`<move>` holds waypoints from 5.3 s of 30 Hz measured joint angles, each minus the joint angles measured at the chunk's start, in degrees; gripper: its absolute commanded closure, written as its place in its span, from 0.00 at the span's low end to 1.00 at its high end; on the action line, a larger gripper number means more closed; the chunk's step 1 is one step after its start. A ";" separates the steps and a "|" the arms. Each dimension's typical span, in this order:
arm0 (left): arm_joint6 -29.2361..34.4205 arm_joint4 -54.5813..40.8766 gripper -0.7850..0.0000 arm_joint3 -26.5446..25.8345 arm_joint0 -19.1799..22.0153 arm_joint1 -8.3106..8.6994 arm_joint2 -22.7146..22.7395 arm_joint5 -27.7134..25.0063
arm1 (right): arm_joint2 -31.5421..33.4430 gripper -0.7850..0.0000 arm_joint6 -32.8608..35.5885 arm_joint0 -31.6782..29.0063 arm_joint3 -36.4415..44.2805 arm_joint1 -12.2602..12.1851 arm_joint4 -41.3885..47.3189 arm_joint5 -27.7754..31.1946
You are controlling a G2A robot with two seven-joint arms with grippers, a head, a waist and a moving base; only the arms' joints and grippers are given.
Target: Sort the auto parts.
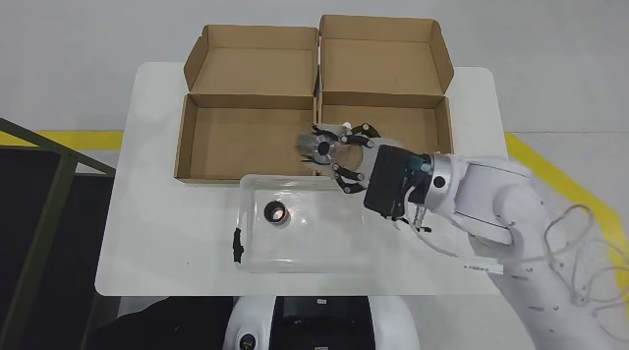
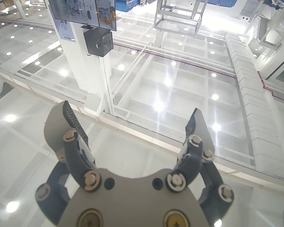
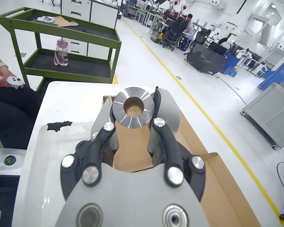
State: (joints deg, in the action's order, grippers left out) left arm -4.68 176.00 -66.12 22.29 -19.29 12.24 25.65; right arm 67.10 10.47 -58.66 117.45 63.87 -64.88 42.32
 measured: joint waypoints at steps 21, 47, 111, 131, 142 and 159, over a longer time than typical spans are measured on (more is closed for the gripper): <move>0.00 0.00 0.00 0.00 0.00 0.00 0.00 0.00 | 9.56 1.00 -7.22 -4.22 4.65 -0.82 0.37 -3.06; 0.00 0.00 0.00 0.00 0.00 0.00 0.00 0.00 | 10.45 1.00 -6.97 -4.02 1.88 -1.09 1.33 -2.23; 0.00 0.00 0.00 0.00 0.00 0.00 0.00 0.00 | -28.41 1.00 13.07 23.34 -42.84 10.54 5.47 -7.57; 0.00 0.00 0.00 0.00 0.00 0.00 0.00 0.00 | -30.08 0.75 17.66 26.10 -48.33 13.19 7.37 -6.72; 0.00 0.00 0.00 0.00 0.00 0.00 0.00 0.00 | -29.94 0.64 18.60 26.31 -49.33 13.91 7.30 -6.02; 0.00 0.00 0.00 0.00 0.00 0.00 0.00 0.00 | -27.50 0.62 17.38 25.23 -44.11 13.86 5.36 -4.93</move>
State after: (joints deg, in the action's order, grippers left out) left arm -4.68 176.00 -66.12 22.29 -19.29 12.24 25.65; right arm 39.60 27.85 -33.43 73.34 77.73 -59.52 37.39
